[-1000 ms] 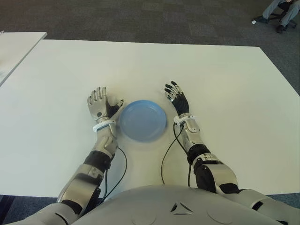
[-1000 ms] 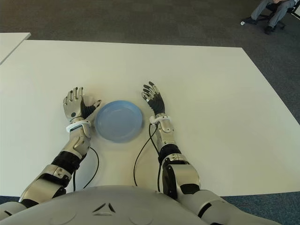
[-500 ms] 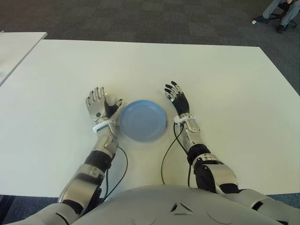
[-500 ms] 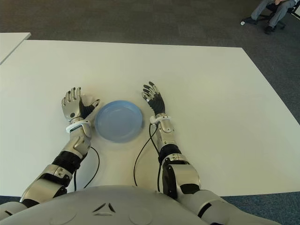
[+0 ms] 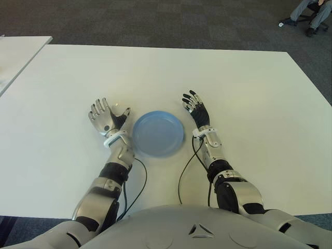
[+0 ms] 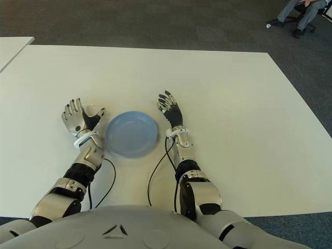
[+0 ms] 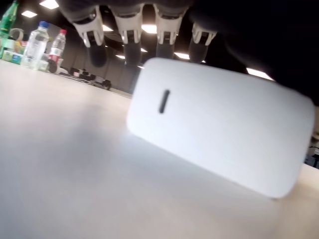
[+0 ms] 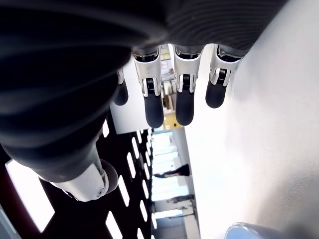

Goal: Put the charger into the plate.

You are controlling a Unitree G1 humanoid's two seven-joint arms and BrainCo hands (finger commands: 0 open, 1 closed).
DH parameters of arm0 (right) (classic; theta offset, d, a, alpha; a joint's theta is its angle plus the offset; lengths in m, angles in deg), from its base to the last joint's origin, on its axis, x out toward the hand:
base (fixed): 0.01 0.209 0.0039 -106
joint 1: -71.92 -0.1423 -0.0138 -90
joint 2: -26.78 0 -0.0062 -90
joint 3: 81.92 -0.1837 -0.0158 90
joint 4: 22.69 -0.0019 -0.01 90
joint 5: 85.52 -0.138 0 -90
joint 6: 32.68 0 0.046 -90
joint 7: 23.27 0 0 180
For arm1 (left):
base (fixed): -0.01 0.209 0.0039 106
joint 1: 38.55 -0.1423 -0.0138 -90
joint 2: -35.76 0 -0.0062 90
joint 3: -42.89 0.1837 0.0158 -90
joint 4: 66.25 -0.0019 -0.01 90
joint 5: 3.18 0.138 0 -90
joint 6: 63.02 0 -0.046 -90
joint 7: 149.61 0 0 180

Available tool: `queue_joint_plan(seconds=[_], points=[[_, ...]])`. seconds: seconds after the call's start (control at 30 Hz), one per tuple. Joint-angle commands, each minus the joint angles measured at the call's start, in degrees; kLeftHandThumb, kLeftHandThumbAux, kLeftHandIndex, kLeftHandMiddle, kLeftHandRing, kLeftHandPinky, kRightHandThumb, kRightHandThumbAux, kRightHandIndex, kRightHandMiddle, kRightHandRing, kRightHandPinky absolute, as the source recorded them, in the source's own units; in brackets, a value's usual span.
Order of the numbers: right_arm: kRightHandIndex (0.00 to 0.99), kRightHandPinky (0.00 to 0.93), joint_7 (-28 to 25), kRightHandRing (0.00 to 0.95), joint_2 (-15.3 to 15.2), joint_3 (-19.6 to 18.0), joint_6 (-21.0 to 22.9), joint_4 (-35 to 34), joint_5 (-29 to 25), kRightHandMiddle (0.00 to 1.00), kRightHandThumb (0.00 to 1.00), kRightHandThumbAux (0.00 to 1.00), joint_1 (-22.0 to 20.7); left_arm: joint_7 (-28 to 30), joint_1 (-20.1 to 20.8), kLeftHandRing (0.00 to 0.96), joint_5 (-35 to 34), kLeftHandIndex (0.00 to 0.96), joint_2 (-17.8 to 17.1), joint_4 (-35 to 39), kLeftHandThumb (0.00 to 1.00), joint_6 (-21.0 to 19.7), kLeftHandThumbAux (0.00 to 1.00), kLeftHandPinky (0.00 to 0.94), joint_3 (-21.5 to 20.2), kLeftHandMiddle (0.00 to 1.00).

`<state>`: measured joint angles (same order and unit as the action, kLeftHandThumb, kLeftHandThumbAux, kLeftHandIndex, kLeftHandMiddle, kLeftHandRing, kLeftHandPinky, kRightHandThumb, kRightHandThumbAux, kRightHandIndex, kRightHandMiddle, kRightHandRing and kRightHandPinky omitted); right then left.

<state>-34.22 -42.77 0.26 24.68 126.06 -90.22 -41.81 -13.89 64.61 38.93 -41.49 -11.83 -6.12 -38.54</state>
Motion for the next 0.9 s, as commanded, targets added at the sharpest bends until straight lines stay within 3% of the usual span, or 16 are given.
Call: queue_joint_plan(seconds=[0.03,0.53,0.7,0.9], points=[[0.085,0.130,0.2,0.166,0.1,-0.2,1.2,1.9,-0.4,0.209,0.083,0.725,1.6,0.1,-2.6,0.007,-3.3,0.000,2.0,-4.2,0.178,-2.4,0.316,0.092,-1.3,0.000],[0.086,0.126,0.5,0.163,0.6,-0.2,0.9,2.1,-0.3,0.204,0.073,0.727,1.5,2.3,-2.3,0.066,-4.8,0.000,1.8,-2.6,0.252,-7.0,0.301,0.157,-2.2,0.054],[0.086,0.124,0.4,0.164,0.7,-0.2,1.1,2.0,-0.4,0.205,0.074,0.729,1.6,14.9,-4.8,0.088,-0.9,0.000,-1.7,11.3,0.262,-16.9,0.315,0.164,3.2,0.094],[0.087,0.119,0.4,0.163,0.8,-0.4,1.3,1.8,-0.6,0.205,0.073,0.726,1.6,21.2,-6.5,0.090,0.4,0.000,-3.7,16.9,0.282,-19.5,0.324,0.130,6.3,0.121]])
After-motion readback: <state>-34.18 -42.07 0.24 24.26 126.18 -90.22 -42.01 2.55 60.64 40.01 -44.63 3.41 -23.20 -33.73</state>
